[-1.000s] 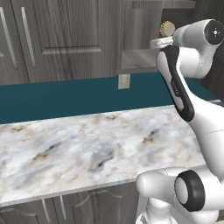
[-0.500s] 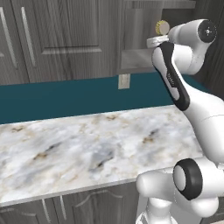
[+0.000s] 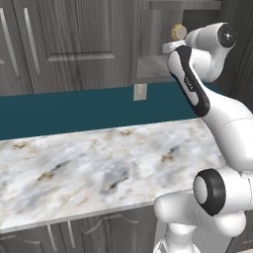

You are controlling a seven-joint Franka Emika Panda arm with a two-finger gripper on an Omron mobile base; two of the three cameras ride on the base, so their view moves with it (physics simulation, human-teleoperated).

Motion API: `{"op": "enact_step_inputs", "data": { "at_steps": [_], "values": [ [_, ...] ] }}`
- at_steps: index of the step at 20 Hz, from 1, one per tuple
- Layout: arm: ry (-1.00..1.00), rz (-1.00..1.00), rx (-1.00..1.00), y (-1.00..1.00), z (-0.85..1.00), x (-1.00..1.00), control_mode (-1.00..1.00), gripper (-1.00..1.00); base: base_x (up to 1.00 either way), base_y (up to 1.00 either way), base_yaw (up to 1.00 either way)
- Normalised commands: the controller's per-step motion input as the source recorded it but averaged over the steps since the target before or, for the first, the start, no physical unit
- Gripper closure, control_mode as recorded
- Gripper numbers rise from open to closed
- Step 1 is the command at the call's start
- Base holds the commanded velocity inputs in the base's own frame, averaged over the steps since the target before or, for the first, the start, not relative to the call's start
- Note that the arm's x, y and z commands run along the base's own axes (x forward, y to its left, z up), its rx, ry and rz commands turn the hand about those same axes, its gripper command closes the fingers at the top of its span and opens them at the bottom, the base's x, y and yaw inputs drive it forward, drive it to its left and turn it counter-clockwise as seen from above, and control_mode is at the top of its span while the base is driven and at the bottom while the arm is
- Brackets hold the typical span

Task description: Pick up the bar soap and dish brush from the sink, and place them back in the cabinet, and close the cabinet door.

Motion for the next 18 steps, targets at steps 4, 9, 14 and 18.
{"op": "enact_step_inputs", "data": {
  "at_steps": [4, 9, 14, 18],
  "values": [
    [0.0, 0.01, 0.0, 0.0, -0.14, 0.19, -1.0, 1.0, 0.0, 0.0, 0.0],
    [0.0, 0.01, 0.0, 0.0, -0.1, 0.28, -1.0, 1.0, 0.0, 0.0, 0.0],
    [0.0, 0.01, 0.0, 0.0, -0.06, 0.3, -1.0, 1.0, 0.0, 0.0, 0.0],
    [0.0, 0.01, 0.0, 0.0, -0.02, 0.28, -1.0, 1.0, 0.0, 0.0, 0.0]
  ]
}}
